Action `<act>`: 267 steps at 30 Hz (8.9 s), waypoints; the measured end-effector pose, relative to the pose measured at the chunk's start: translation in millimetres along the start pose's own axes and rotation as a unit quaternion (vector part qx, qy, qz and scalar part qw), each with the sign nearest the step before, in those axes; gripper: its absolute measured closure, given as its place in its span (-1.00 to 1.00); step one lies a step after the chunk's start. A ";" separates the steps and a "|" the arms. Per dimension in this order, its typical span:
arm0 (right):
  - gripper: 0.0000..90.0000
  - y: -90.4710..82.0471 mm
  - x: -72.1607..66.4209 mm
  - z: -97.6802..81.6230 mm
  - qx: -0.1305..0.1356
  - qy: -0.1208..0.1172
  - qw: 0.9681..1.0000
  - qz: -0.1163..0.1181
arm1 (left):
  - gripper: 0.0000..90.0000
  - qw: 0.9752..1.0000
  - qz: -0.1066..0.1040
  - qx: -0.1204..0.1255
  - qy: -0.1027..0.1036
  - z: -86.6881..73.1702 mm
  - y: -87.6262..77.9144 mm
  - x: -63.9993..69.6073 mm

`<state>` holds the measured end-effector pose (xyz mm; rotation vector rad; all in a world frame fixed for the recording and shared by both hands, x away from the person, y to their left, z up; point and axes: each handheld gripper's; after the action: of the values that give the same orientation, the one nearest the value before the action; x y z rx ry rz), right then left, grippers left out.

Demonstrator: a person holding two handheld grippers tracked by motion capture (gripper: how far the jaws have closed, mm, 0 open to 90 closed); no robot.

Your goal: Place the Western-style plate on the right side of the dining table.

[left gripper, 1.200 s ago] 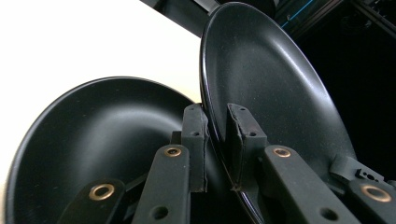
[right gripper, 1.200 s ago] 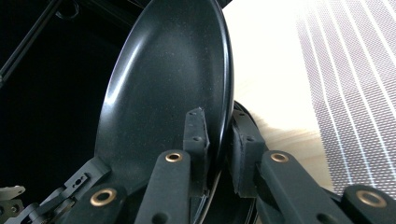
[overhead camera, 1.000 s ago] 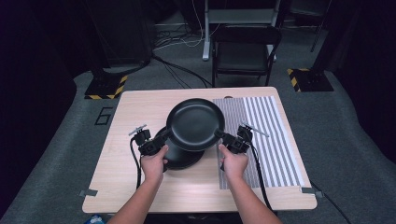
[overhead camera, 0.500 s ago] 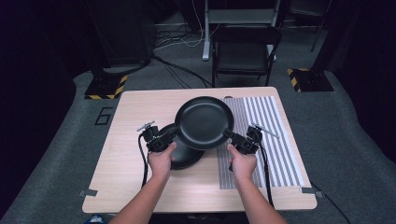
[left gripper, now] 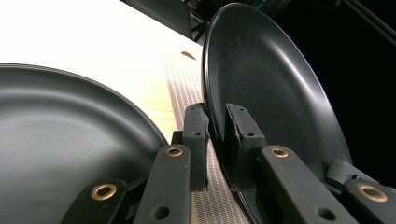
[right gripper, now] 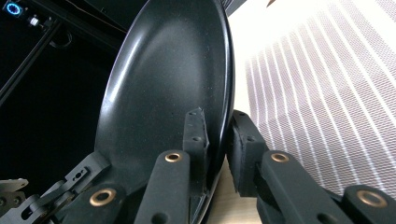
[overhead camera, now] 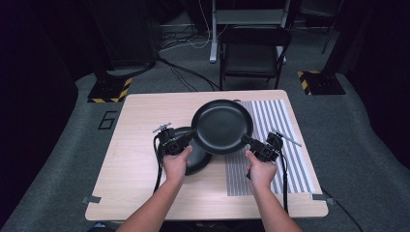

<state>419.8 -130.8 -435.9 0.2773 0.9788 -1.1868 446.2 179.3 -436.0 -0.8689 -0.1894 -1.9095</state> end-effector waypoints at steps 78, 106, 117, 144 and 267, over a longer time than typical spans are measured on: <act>0.73 -41.4 119.3 27.4 0.029 0.025 0.996 -0.078 | 0.74 0.996 -0.019 -0.092 0.009 -88.2 99.8 40.4; 0.70 -20.1 146.6 31.4 0.015 0.030 0.993 -0.109 | 0.74 0.993 0.019 -0.117 0.011 -101.7 129.8 36.7; 0.68 -14.6 148.7 29.3 0.004 0.032 0.991 -0.129 | 0.73 0.991 0.032 -0.129 0.005 -106.1 134.1 31.6; 0.37 -24.3 137.9 34.2 0.019 -0.032 0.988 -0.153 | 0.25 0.990 0.009 -0.125 0.067 -102.2 127.3 42.4; 0.09 -28.1 60.4 -47.6 -0.126 -0.374 0.917 0.052 | -0.03 0.962 0.081 -0.091 0.244 25.3 -131.3 -186.6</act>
<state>374.3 -150.3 -501.1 -0.3194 0.4204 -0.9341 396.1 391.9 -506.9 -0.4881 0.3489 -1.9433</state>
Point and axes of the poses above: each handheld gripper's, and its own axes: y roughly forward along the jaws, z roughly out of its top, x roughly to its right, and after that the axes turned 9 degrees about x, right-handed
